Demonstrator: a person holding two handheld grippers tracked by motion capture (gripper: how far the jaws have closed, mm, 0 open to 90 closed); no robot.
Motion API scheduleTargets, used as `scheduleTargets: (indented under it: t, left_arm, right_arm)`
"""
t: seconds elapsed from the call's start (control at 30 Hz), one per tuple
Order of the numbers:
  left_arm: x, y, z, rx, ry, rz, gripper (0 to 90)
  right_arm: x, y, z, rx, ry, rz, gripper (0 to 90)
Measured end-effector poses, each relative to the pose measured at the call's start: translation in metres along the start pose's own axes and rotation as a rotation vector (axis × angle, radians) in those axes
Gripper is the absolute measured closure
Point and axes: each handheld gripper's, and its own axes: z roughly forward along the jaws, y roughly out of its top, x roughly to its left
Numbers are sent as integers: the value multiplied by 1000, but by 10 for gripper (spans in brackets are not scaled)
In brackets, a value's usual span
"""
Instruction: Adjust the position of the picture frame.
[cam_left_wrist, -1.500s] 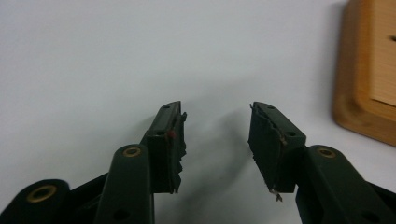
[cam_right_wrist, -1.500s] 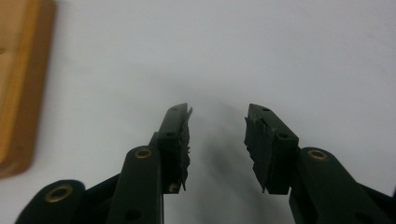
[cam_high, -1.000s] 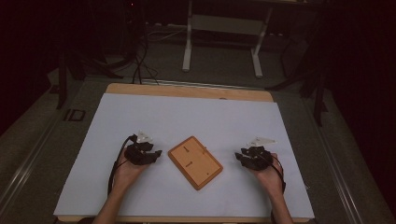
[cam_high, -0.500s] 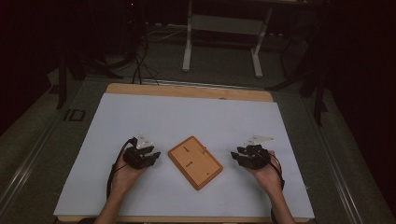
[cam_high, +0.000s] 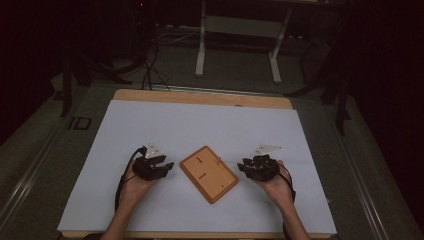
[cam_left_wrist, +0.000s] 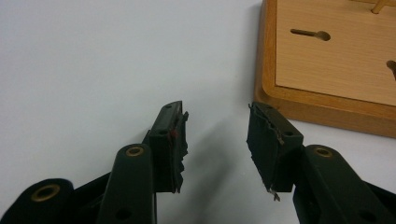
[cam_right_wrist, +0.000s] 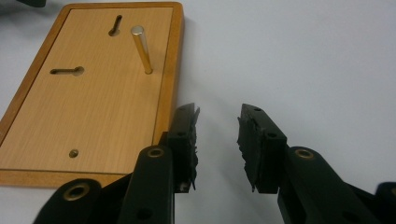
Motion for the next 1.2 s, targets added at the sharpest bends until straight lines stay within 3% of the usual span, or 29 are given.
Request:
scheduleTargets:
  t: [0.13, 1.2]
  left_arm:
    - [0, 0, 1, 2, -20, -3, 551]
    - [-2, 2, 1, -2, -25, 33, 544]
  right_arm:
    - [3, 3, 4, -6, 3, -9, 661]
    - [27, 23, 35, -6, 53, -55, 643]
